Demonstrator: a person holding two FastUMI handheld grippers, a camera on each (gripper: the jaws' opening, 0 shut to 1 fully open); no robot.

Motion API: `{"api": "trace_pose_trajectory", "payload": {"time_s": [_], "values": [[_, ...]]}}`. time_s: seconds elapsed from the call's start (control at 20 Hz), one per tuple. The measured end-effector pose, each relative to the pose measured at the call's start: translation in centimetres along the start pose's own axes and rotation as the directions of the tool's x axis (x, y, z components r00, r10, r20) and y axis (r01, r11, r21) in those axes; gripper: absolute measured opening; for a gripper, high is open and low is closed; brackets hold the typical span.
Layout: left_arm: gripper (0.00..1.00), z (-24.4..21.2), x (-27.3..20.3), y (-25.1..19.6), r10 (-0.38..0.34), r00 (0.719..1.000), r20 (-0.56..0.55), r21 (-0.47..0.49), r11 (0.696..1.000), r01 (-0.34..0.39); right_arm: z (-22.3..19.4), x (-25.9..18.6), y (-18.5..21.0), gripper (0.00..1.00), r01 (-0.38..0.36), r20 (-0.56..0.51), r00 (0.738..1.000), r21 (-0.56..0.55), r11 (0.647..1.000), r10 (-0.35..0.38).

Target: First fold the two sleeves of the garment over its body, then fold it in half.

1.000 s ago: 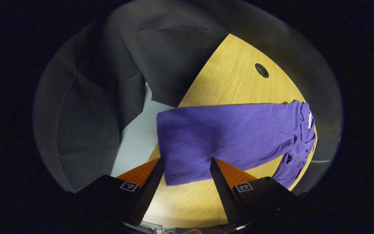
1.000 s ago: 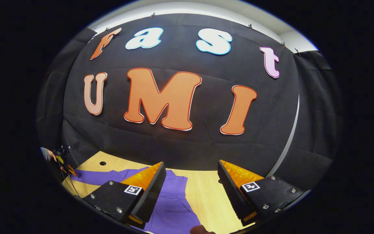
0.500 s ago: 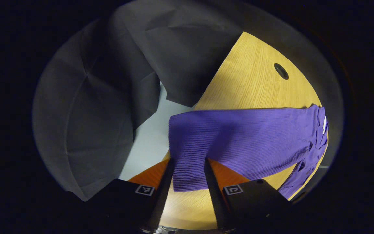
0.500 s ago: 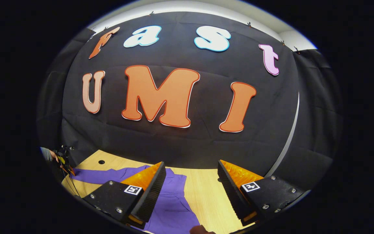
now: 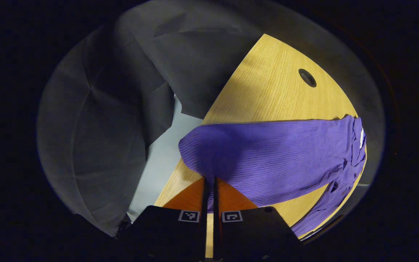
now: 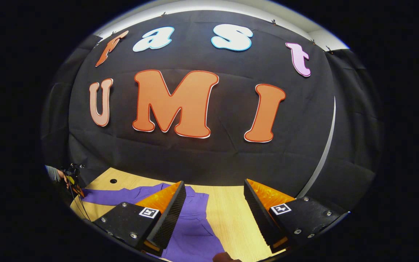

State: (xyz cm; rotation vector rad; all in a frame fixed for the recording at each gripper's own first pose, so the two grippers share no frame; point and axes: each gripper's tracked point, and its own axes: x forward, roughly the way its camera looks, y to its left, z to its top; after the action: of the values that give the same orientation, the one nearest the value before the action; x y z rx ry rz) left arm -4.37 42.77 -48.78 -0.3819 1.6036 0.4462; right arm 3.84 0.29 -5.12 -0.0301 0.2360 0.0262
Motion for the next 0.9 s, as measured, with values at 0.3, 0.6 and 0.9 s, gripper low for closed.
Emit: {"api": "trace_pose_trajectory", "payload": {"time_s": [0.3, 0.6, 0.9], "values": [[0.04, 0.3, -4.3, -2.5, -0.031, 0.998, 0.058, 0.06, 0.998, 0.028, 0.2, 0.5, -1.5, 0.95, -0.01, 0.012, 1.0, 0.02, 1.0, 0.01], [0.04, 0.5, -10.6, -8.0, -0.078, 0.987, 0.143, 0.182, 0.982, 0.051, -0.4, 1.6, -3.0, 0.95, -0.026, 0.004, 1.0, 0.036, 0.999, 0.026], [0.04, 0.7, -18.2, -16.9, -0.173, 0.958, 0.227, 0.351, 0.932, 0.085, -0.4, 2.0, -4.0, 0.95, -0.032, 0.016, 0.999, -0.001, 0.999, 0.032]]}}
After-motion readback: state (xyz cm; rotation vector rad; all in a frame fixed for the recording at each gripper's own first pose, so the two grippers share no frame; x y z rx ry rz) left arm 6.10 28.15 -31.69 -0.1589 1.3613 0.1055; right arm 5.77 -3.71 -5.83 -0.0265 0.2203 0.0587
